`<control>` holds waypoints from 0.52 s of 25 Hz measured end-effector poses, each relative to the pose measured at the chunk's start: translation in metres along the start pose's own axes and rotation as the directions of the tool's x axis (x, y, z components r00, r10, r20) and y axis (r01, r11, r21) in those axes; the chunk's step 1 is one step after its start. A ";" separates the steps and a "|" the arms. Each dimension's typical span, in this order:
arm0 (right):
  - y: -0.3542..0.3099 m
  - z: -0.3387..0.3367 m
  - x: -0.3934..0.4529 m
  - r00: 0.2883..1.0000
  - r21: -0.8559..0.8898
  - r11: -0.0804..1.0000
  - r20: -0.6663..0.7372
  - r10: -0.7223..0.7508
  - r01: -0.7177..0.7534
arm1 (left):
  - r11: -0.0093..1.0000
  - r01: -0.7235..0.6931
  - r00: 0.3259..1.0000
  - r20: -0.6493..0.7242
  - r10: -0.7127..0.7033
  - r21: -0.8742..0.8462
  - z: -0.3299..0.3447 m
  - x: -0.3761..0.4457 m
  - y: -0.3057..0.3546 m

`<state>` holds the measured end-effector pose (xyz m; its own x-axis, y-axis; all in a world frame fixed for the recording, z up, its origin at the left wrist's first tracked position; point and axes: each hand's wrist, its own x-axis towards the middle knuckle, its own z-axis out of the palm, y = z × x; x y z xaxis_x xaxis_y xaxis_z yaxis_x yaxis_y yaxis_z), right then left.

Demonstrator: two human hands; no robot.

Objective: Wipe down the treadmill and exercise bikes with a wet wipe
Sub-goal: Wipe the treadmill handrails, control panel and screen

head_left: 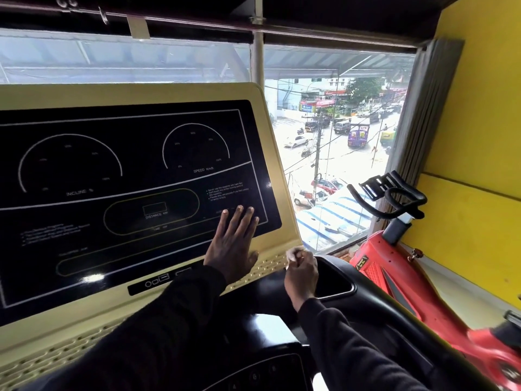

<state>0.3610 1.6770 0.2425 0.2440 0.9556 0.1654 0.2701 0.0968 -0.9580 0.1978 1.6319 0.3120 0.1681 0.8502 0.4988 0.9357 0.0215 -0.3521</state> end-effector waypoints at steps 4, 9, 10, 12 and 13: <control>-0.009 0.016 -0.029 0.977 -0.106 0.993 0.208 -0.036 0.059 | 0.998 0.027 0.998 -0.052 -0.030 -0.064 0.002 -0.027 0.004; -0.021 0.010 -0.011 0.985 0.003 0.985 0.010 0.174 -0.174 | 0.985 0.143 0.986 -0.076 -0.150 -0.094 -0.006 -0.054 -0.015; -0.023 0.015 -0.016 0.980 0.027 0.980 0.019 0.198 -0.199 | 0.983 0.156 0.983 -0.079 -0.164 -0.098 -0.007 -0.060 -0.020; -0.029 0.031 -0.041 0.966 -0.063 0.983 0.184 0.179 -0.170 | 0.980 0.175 0.981 -0.073 -0.182 -0.099 -0.008 -0.070 -0.026; -0.024 0.039 -0.051 0.953 -0.092 0.986 0.259 0.157 -0.137 | 0.978 0.183 0.979 -0.073 -0.191 -0.102 -0.008 -0.073 -0.029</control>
<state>0.3061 1.6368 0.2484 0.0334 0.9980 -0.0535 0.3183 -0.0614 -0.9460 0.1612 1.5647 0.2919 0.0083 0.7899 0.6131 0.9774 0.1231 -0.1718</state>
